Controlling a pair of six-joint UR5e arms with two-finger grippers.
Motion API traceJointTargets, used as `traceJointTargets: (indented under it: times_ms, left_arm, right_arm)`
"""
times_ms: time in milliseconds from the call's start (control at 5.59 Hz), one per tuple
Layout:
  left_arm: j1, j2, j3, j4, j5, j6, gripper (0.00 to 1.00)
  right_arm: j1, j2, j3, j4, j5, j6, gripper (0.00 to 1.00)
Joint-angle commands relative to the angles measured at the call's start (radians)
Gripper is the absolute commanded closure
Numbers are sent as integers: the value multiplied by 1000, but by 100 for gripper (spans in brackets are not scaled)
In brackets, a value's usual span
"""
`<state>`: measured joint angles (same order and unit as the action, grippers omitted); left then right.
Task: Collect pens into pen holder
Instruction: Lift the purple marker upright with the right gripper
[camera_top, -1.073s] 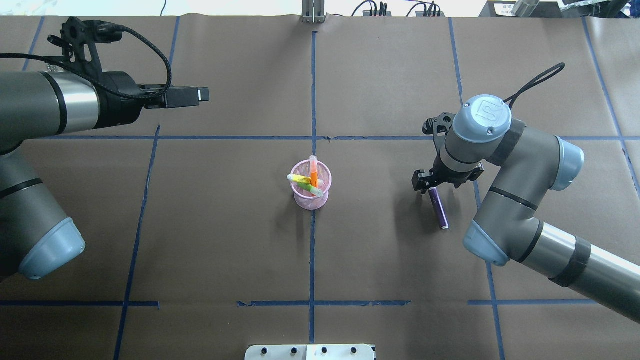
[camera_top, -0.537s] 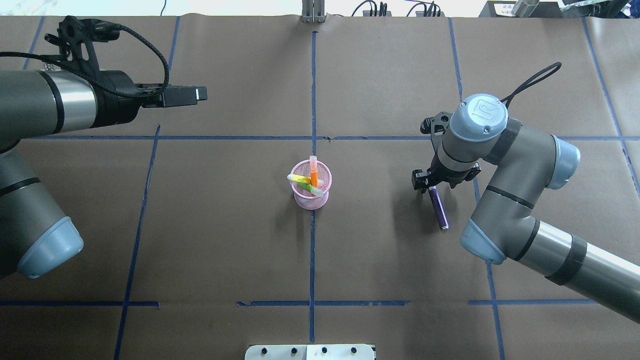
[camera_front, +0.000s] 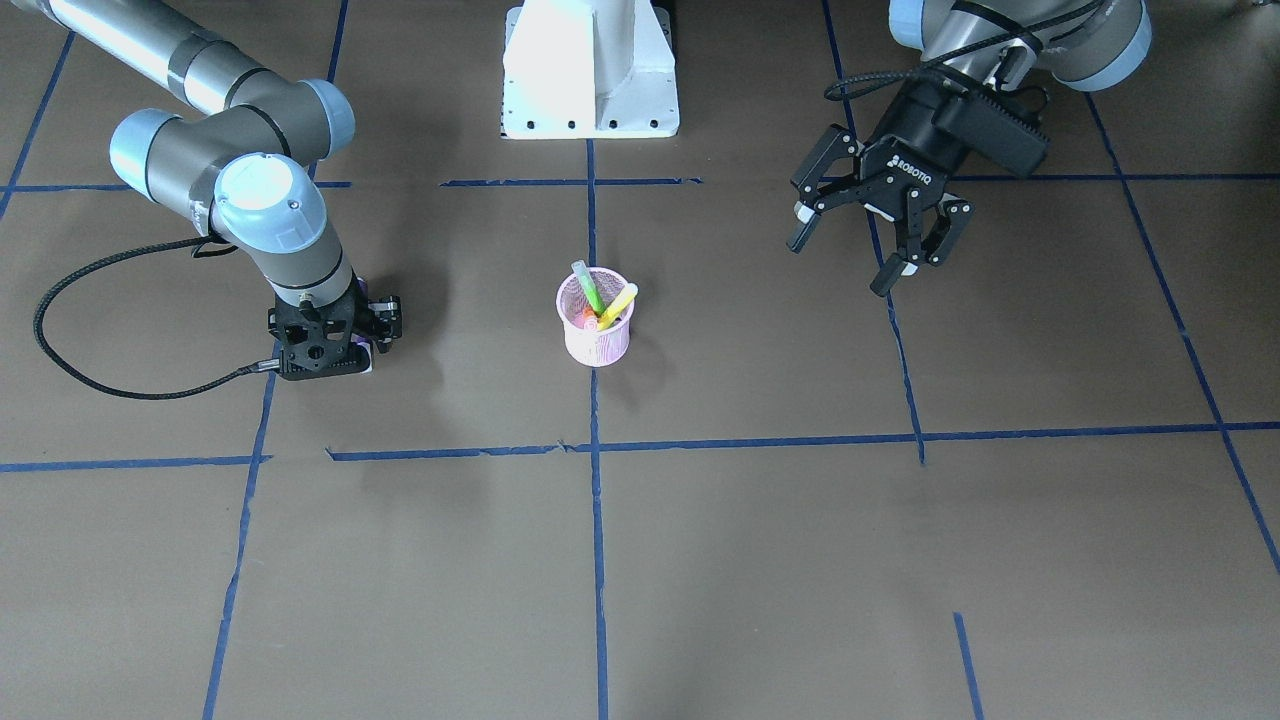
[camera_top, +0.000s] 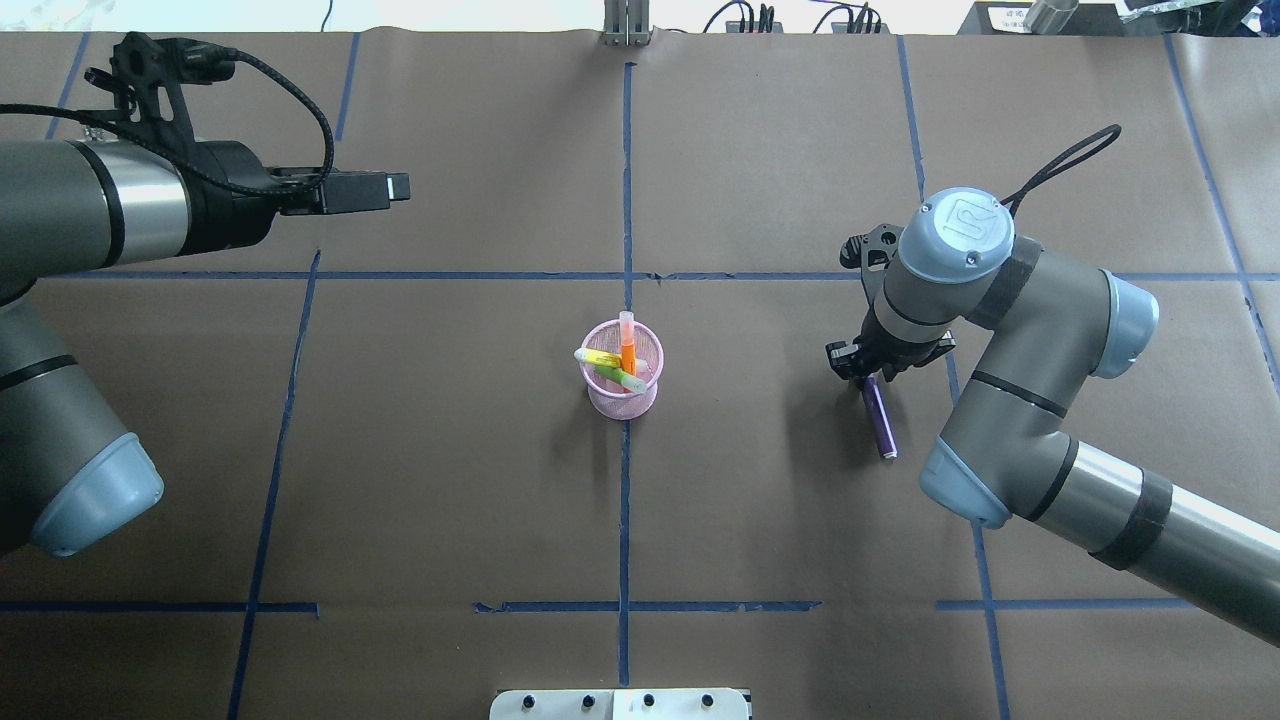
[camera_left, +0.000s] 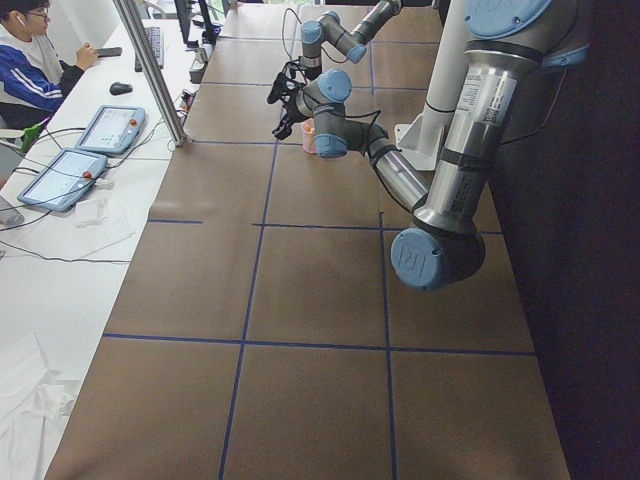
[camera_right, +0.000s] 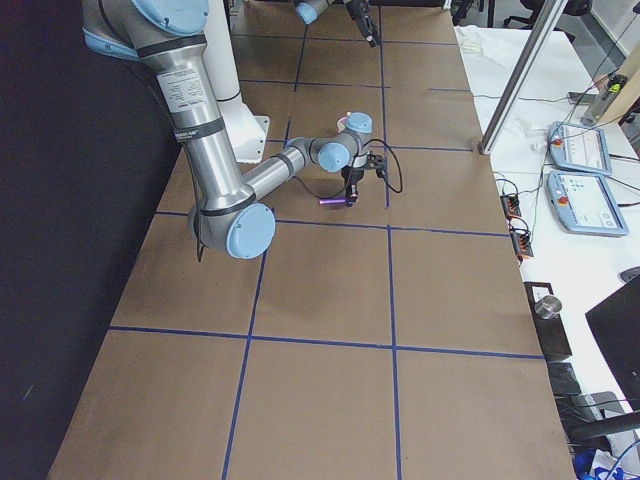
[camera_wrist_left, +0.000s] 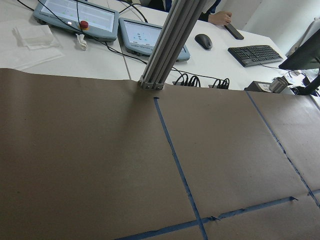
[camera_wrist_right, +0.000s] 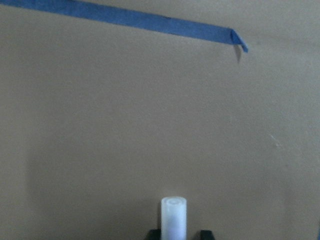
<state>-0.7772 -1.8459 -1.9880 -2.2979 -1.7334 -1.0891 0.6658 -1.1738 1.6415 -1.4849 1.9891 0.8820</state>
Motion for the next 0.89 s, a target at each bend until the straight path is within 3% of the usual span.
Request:
traceJointTargets:
  times_ms: [0,358,716]
  left_arm:
    - [-1,1,0,0,0,0,0]
    - [-1,1,0,0,0,0,0]
    - [-1,49,6,20,-20,78,0]
  right_arm:
    - [1,0,0,0,2,0,97]
    - [24,5,39,2,7,2,100]
    - [73,5,206,9,-1,14,100]
